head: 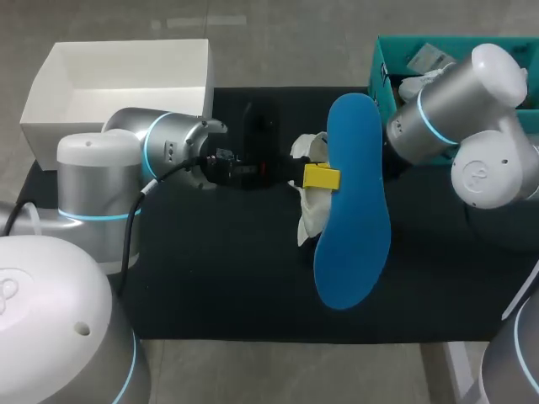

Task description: Take the shoe out of the shoebox, open the shoe tongue, remove and reinsert the insole, then place the shoe into the shoebox

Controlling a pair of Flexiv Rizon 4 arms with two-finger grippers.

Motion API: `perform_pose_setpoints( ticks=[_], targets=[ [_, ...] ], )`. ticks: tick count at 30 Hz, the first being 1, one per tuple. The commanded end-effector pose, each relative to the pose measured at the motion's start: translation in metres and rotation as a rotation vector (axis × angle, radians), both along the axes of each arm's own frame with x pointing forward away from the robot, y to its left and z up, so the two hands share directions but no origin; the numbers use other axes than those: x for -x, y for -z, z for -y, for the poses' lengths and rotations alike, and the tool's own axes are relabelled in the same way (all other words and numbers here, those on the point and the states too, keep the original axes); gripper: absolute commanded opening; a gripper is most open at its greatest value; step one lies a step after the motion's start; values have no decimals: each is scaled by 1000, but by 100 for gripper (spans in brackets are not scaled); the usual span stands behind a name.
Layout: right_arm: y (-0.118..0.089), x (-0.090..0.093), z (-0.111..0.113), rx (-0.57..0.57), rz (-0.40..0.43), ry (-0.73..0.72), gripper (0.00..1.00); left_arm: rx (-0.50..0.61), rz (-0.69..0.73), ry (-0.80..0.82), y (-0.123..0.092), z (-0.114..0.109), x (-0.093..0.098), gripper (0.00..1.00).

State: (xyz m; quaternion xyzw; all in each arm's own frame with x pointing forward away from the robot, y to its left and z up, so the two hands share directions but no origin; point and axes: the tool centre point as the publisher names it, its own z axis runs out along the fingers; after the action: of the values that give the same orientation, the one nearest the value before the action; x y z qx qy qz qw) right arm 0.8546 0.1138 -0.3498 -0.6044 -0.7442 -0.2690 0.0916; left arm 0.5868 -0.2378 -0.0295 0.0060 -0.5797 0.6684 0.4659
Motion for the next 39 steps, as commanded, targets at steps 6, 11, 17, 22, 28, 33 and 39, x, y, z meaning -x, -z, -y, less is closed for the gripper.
perform_pose_setpoints(
  ticks=[6,11,17,22,28,33,39],
  targets=[
    [13,0,-6,12,0,21,0,4,-1,2,1,1,0,0],
    [18,2,-6,24,-8,37,0,4,-1,2,1,1,0,0],
    [25,6,0,33,-1,63,0,4,-1,2,1,1,0,0],
    [32,4,1,31,17,74,0,4,-1,2,1,1,0,0],
    [27,5,-1,19,17,61,100,4,-1,2,1,1,0,0],
    [10,4,1,-43,27,-6,100,4,-1,2,1,1,0,0],
    [5,1,1,-58,20,-44,100,4,-1,2,1,1,0,0]
  ],
)
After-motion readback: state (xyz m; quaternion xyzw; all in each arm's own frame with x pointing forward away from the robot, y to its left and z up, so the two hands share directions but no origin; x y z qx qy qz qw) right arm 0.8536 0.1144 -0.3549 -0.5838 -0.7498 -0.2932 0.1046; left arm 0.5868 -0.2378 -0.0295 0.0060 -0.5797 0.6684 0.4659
